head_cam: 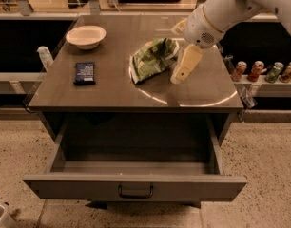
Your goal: Place green jalapeno chip bag into top drawer
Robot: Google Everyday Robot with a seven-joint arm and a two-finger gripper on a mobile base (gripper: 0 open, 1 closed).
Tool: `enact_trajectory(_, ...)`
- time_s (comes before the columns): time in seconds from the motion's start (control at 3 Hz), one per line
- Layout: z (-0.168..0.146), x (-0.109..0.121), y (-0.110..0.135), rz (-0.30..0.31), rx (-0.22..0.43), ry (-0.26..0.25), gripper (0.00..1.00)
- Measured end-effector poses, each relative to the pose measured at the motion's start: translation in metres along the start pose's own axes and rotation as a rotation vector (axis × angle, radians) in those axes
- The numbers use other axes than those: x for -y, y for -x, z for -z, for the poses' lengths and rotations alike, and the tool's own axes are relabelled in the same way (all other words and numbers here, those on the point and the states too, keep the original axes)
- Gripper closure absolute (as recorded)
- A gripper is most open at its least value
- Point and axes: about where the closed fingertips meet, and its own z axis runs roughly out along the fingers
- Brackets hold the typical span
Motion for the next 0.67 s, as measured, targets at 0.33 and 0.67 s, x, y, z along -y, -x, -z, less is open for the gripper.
enact_trajectory(0.33,0.003,0.018,-0.014,-0.005,-0.018,-0.042,0.0)
enact_trajectory(0.67,-0.001,0.035,-0.023,-0.012,0.011,-0.076,0.0)
